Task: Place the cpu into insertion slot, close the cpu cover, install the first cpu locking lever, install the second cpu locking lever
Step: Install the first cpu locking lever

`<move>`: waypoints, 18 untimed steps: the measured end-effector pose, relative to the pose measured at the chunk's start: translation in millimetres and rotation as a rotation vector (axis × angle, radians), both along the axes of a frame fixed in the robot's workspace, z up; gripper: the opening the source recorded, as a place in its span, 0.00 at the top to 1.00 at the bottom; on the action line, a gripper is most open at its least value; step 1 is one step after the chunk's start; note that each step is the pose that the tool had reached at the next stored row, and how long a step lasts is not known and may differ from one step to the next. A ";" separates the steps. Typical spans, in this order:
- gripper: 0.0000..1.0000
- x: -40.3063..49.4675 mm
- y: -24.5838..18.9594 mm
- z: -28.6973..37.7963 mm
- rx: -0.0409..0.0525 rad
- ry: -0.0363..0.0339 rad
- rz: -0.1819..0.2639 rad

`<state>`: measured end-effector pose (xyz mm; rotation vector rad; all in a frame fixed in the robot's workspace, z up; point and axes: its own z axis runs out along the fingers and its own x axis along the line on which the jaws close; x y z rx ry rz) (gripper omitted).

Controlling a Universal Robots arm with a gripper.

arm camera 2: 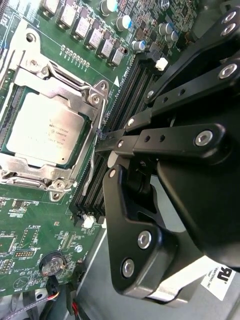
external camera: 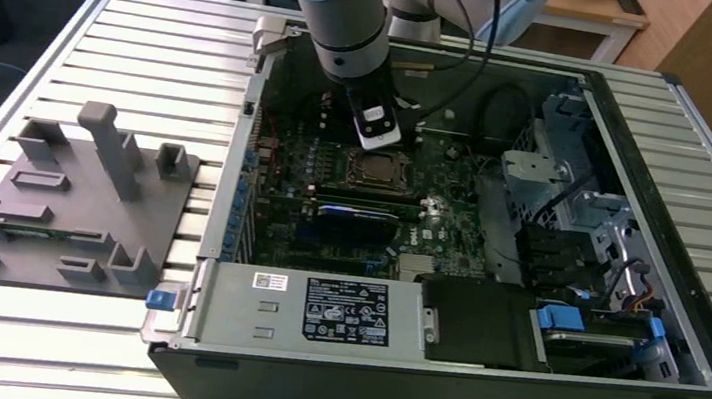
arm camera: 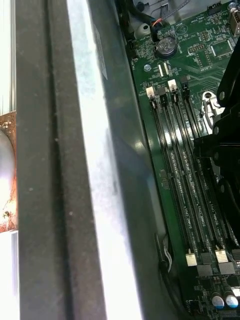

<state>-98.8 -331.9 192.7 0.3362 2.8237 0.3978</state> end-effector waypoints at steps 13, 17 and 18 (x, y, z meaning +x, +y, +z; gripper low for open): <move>0.90 0.4 -0.2 0.1 -0.0011 0.0002 -0.038; 0.90 0.6 0.0 -0.2 -0.0010 0.0001 -0.050; 0.90 0.8 0.1 -0.4 -0.0010 0.0001 -0.054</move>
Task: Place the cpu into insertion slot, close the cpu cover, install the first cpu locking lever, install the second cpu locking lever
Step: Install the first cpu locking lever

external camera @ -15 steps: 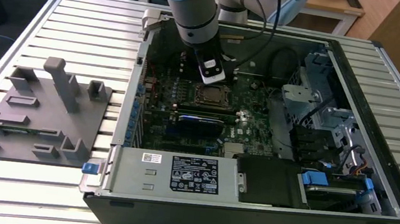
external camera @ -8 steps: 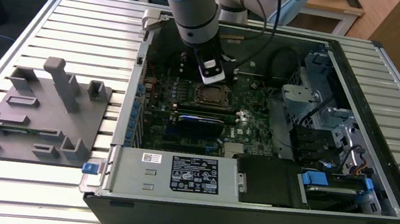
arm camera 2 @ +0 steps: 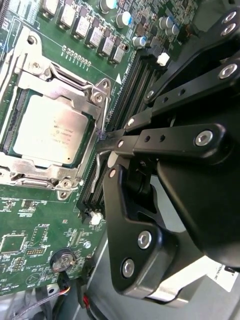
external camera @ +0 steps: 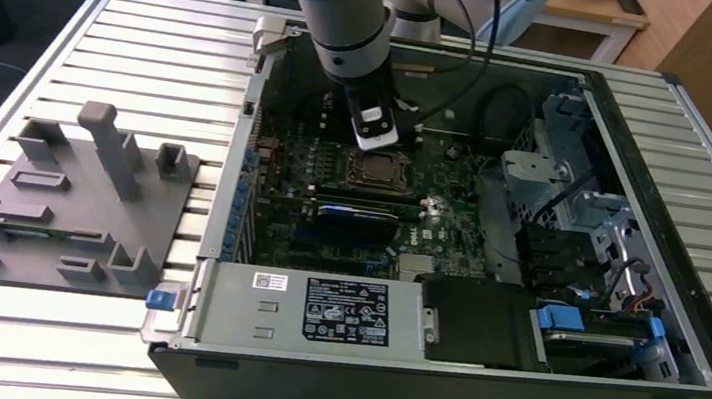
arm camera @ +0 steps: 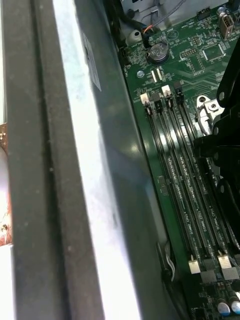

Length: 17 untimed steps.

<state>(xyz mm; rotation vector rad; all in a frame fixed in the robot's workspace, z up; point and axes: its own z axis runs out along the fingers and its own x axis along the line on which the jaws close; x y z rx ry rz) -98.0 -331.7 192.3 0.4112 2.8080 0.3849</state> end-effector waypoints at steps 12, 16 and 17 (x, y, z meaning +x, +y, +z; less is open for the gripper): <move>0.90 0.9 3.3 -0.6 -0.0001 -0.0001 -0.031; 0.90 2.3 5.4 -0.9 -0.0004 0.0000 -0.057; 0.90 2.9 5.5 -0.9 -0.0006 -0.0001 -0.064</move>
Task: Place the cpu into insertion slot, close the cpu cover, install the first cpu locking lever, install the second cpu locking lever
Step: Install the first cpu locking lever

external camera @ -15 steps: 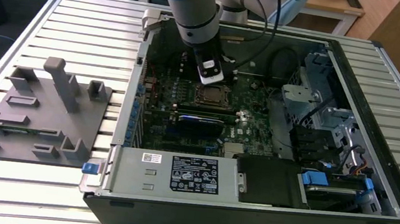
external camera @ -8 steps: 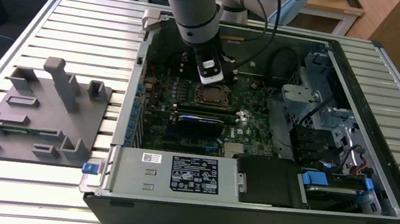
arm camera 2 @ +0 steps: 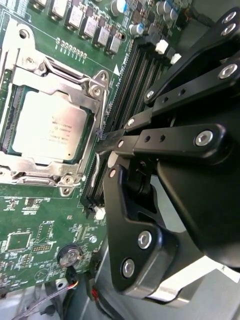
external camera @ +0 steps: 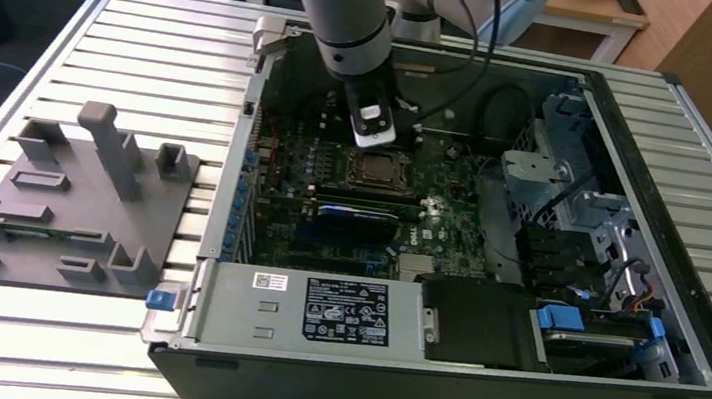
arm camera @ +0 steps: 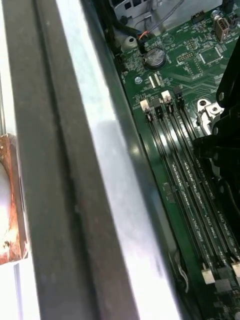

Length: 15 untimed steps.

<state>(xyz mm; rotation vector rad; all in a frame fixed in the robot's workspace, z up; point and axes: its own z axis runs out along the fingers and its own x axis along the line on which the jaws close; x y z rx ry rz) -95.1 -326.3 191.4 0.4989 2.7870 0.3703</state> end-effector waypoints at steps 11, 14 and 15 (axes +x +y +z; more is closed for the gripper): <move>0.90 2.3 0.3 -0.5 -0.0005 0.0001 -0.045; 0.90 3.6 1.4 -0.9 -0.0005 0.0001 -0.057; 0.90 3.9 1.8 -0.9 -0.0006 0.0001 -0.060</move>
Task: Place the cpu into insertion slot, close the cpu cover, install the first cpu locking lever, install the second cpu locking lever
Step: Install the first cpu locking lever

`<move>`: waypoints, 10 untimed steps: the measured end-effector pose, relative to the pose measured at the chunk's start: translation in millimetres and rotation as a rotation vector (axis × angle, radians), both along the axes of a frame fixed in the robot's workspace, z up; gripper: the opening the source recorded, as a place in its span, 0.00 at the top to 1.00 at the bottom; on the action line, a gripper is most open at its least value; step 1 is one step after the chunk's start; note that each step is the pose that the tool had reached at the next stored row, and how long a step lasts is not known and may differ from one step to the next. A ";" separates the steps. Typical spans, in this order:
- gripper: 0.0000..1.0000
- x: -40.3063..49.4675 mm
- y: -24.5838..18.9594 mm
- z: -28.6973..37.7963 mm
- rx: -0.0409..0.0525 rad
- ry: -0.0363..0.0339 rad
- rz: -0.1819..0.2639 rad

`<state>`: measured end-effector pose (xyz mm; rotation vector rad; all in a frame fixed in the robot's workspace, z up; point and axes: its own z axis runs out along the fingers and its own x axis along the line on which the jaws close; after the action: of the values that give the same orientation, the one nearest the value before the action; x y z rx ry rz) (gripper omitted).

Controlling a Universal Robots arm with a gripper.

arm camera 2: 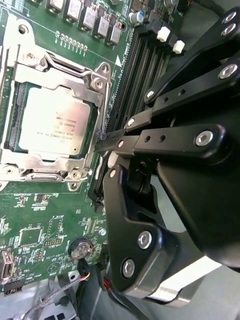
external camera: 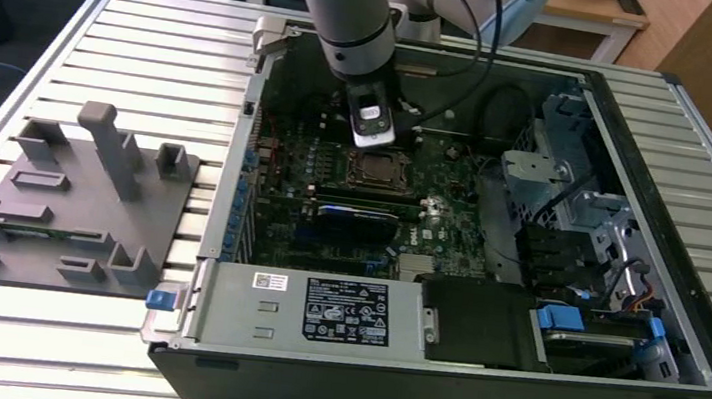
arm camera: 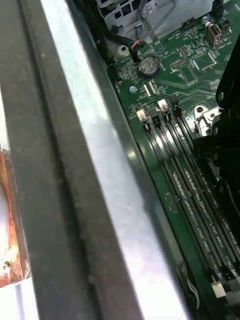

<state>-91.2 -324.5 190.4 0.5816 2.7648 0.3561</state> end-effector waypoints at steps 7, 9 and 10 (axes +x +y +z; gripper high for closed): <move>0.90 1.6 3.1 -0.9 0.0002 -0.0001 -0.031; 0.90 1.6 3.0 -0.9 0.0002 -0.0001 -0.032; 0.90 1.6 3.0 -0.9 0.0001 -0.0001 -0.033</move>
<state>-89.6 -321.4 189.5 0.6259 2.7518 0.3490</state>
